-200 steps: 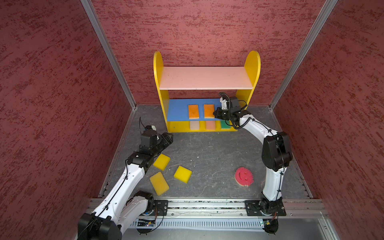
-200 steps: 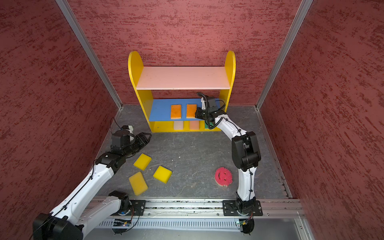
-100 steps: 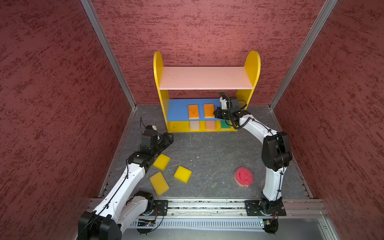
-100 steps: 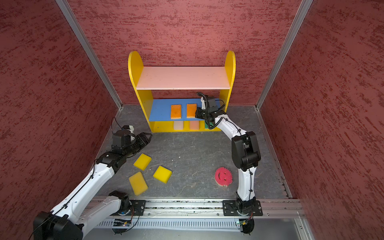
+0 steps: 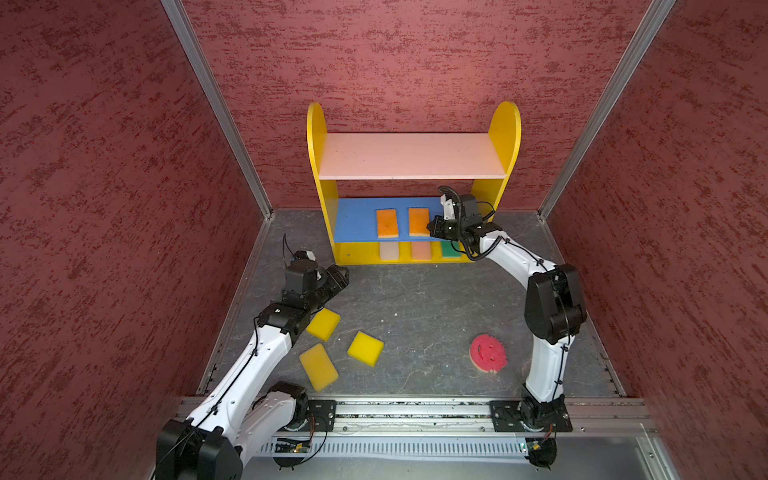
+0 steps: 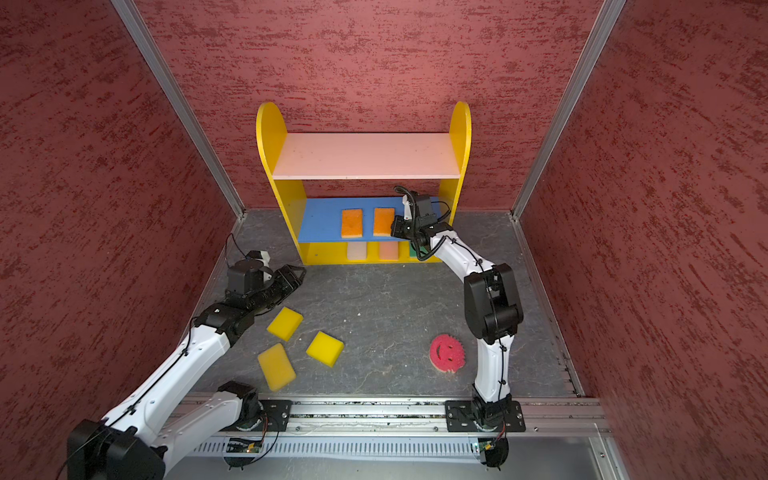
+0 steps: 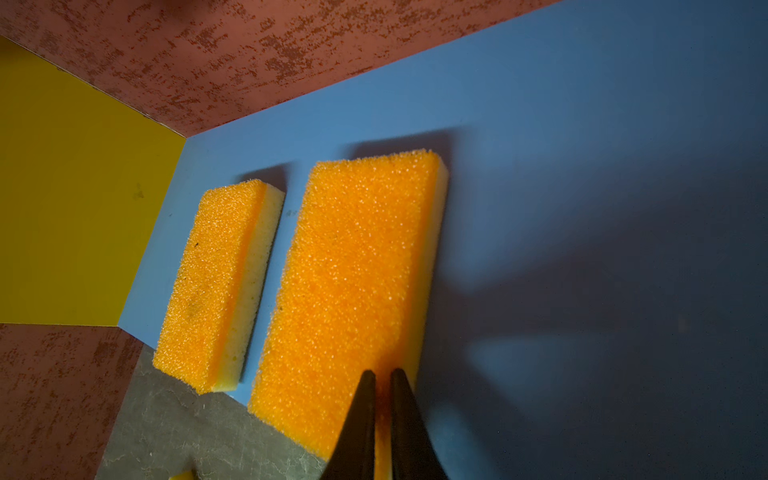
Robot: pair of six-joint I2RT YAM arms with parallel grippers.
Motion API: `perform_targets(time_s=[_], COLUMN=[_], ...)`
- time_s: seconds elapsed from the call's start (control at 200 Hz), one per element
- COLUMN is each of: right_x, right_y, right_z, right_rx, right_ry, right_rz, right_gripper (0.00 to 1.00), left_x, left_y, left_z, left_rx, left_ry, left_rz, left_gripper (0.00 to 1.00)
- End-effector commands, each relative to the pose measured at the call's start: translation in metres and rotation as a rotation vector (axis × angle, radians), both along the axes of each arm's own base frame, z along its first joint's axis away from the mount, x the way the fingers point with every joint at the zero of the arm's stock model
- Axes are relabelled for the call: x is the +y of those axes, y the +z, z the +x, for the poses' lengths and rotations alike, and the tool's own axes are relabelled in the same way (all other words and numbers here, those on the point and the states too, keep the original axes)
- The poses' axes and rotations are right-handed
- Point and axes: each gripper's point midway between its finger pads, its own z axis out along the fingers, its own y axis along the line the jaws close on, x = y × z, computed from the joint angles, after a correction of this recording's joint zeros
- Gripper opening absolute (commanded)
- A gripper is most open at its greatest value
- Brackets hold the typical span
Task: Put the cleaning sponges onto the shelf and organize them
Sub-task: 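Hold the orange sponge upright on the board beside the first with the right gripper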
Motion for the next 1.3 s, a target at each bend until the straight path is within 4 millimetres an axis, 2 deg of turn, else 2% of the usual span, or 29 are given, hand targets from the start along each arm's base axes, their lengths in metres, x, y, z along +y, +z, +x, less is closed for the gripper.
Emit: perform_targets(time_s=[0.0, 0.476, 0.731, 1.072, 1.292], right_x=[-0.007, -0.006, -0.007, -0.010, -0.008], right_y=[0.018, 0.021, 0.023, 0.044, 0.063], right_z=[-0.001, -0.001, 0.000, -0.004, -0.025], right_rx=[-0.038, -0.046, -0.051, -0.081, -0.103], right_ry=[-0.021, -0.009, -0.014, -0.020, -0.011], right_rz=[0.001, -0.003, -0.009, 0.000, 0.014], right_gripper=[0.11, 0.11, 0.27, 0.31, 0.38], left_x=[0.000, 0.000, 0.000, 0.002, 0.004], left_y=[0.004, 0.005, 0.005, 0.009, 0.016], left_z=[0.002, 0.001, 0.000, -0.003, -0.007], left_rx=[-0.021, -0.023, -0.023, -0.032, -0.047], left_ry=[0.003, 0.007, 0.004, 0.009, 0.015], left_rz=[0.005, 0.004, 0.005, 0.006, 0.011], left_gripper=[0.70, 0.70, 0.70, 0.70, 0.70])
